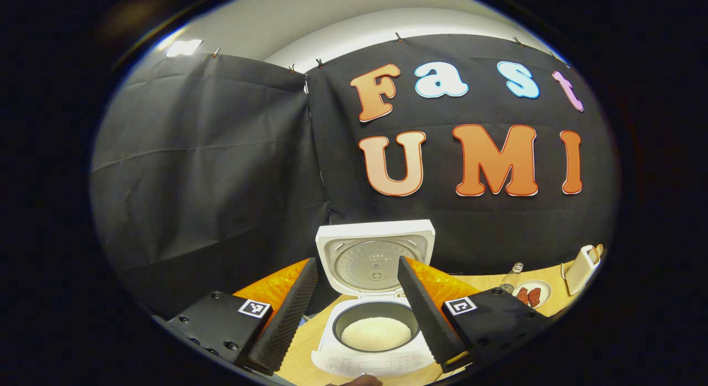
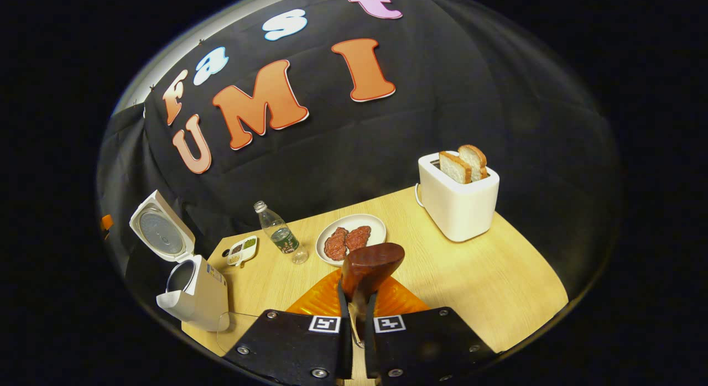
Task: Close the left gripper, press the button to open the rice cooker; take a wooden spoon from the chopstick holder with the right hand, scoop a spoonful of rice and pour it into the rice cooker, then put the wooden spoon back into the chopstick holder.
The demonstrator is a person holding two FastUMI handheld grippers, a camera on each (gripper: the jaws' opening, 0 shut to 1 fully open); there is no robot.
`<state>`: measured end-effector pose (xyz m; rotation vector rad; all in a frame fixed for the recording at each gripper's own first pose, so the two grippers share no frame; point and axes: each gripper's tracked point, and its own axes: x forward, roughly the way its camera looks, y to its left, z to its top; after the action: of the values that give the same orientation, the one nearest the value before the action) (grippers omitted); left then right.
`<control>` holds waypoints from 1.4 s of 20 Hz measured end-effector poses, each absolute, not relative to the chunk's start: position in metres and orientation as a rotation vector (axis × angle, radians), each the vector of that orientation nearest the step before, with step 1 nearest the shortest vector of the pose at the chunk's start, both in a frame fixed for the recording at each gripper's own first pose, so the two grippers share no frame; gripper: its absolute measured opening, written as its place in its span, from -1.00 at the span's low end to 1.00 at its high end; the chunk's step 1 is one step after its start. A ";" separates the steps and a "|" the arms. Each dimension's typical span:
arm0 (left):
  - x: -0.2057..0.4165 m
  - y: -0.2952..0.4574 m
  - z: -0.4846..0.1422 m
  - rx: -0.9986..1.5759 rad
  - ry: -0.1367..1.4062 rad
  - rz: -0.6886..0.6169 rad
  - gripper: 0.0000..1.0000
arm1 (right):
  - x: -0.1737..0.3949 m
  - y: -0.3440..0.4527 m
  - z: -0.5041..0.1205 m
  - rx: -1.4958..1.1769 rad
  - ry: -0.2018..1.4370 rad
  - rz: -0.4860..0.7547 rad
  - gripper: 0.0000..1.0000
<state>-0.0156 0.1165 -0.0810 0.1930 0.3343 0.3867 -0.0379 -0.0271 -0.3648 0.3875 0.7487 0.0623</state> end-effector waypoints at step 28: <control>0.190 0.182 -0.124 0.013 0.542 0.247 0.87 | -0.048 -0.104 -0.263 0.293 0.643 -0.115 0.75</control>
<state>0.1903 0.1824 -0.1242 0.0125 0.5421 0.2470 -0.0475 -0.1037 -0.2626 0.2934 0.6434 -0.1146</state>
